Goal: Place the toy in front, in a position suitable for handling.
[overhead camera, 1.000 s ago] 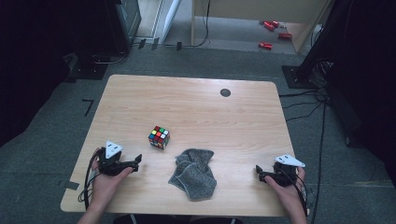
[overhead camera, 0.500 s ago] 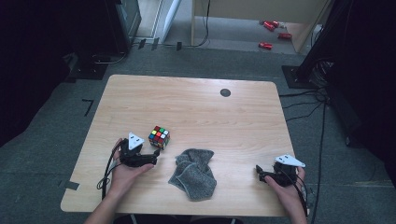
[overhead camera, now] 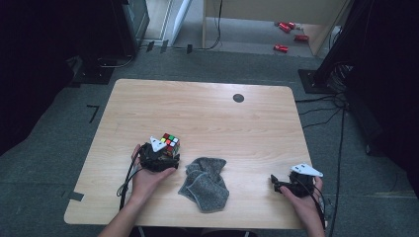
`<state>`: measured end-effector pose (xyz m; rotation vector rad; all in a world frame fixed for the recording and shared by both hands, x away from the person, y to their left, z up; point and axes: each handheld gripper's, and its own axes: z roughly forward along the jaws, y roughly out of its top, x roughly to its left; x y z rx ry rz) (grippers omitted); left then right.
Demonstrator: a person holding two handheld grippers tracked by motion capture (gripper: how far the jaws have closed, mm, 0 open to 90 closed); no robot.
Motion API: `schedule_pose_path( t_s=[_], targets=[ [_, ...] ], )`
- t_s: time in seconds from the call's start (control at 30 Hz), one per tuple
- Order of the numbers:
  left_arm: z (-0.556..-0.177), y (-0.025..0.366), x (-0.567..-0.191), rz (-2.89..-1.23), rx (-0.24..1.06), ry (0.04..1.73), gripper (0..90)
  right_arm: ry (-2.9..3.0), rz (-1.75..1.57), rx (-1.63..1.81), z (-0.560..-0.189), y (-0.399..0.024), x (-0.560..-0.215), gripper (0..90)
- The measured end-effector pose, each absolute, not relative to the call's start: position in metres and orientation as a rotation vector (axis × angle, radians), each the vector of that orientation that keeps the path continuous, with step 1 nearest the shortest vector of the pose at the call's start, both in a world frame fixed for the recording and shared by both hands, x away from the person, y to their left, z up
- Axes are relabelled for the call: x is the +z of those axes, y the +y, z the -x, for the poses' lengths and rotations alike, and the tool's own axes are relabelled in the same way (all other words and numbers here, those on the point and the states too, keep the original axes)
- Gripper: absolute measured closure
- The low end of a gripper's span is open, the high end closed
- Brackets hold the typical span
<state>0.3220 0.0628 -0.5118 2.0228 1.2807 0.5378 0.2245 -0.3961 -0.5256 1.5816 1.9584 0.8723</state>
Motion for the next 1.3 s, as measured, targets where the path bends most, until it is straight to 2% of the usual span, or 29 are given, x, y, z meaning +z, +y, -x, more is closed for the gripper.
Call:
schedule_pose_path(
  t_s=[0.13, 0.17, 0.37, 0.47, 0.53, 0.93, 1.03, 1.3],
  targets=[
    [-0.325, 0.060, -0.512, -2.014, 0.550, 1.281, 10.4, 1.960, -1.581, 0.871, -0.224, -0.396, -0.526, 7.9],
    [-0.325, 0.059, -0.512, -2.009, 0.563, 1.277, 16.3, 1.959, -1.581, 0.871, -0.224, -0.396, -0.526, 7.9],
    [-0.331, 0.054, -0.513, -2.033, 0.577, 1.297, 17.8, 1.960, -1.581, 0.871, -0.224, -0.396, -0.526, 7.9],
    [-0.331, 0.055, -0.513, -2.023, 0.596, 1.299, 31.5, 1.960, -1.580, 0.871, -0.224, -0.396, -0.526, 7.9],
    [-0.332, 0.056, -0.513, -2.018, 0.590, 1.278, 33.2, 1.960, -1.580, 0.871, -0.224, -0.396, -0.526, 7.9],
    [-0.319, 0.064, -0.503, -2.001, 0.577, 1.197, 34.3, 1.970, -1.574, 0.868, -0.225, -0.396, -0.525, 8.6],
    [-0.310, 0.069, -0.495, -1.987, 0.560, 1.167, 34.3, 1.964, -1.564, 0.865, -0.224, -0.394, -0.523, 13.1],
    [-0.293, 0.076, -0.482, -2.001, 0.563, 1.080, 34.4, 1.976, -1.506, 0.923, -0.224, -0.377, -0.511, 13.1]
  ],
)
